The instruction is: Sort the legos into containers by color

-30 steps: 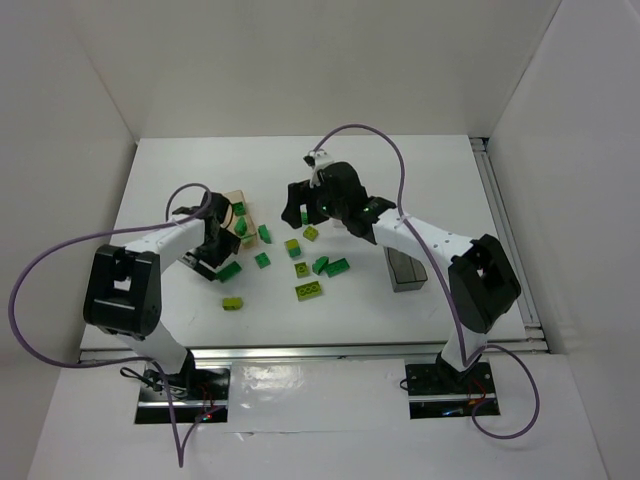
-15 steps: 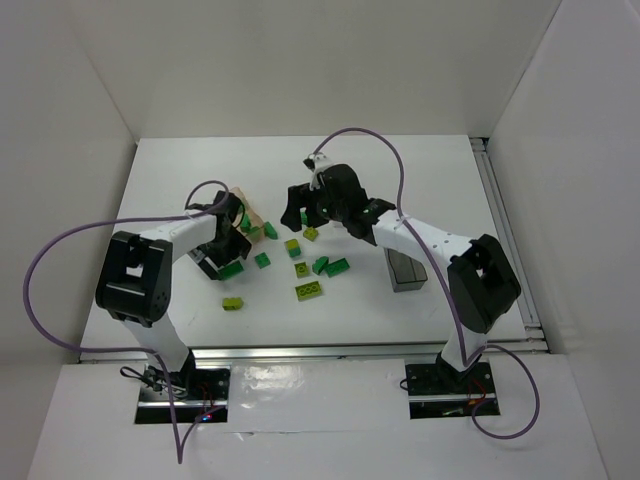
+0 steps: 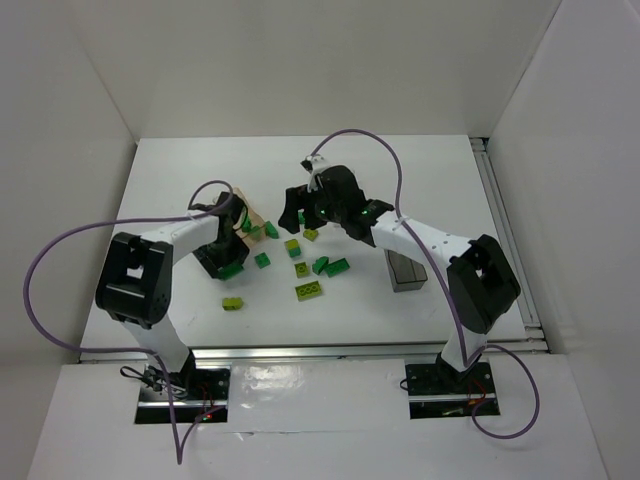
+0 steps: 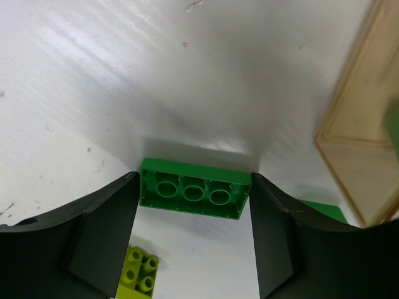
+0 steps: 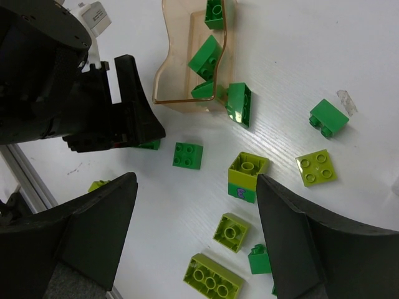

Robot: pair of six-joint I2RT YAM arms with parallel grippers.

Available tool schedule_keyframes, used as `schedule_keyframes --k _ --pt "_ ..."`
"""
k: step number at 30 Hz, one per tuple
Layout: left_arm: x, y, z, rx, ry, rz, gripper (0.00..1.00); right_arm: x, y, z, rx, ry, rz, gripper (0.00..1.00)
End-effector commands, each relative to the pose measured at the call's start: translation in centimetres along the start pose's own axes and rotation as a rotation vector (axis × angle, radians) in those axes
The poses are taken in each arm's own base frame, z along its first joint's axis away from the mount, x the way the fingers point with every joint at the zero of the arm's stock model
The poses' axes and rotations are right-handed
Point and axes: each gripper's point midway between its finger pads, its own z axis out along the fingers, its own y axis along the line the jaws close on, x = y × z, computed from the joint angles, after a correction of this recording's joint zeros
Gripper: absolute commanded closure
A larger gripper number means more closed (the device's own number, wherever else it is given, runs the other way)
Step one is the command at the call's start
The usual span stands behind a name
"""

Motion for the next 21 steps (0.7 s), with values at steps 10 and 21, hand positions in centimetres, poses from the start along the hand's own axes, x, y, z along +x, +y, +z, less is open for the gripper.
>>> schedule_keyframes --k 10,21 --pt "-5.3 0.0 -9.9 0.139 -0.212 0.021 0.28 -0.7 0.7 -0.2 -0.013 -0.038 -0.006 0.16" --pt "-11.1 -5.7 -9.1 0.168 -0.238 -0.022 0.29 -0.9 0.2 -2.0 0.032 -0.049 -0.022 0.16"
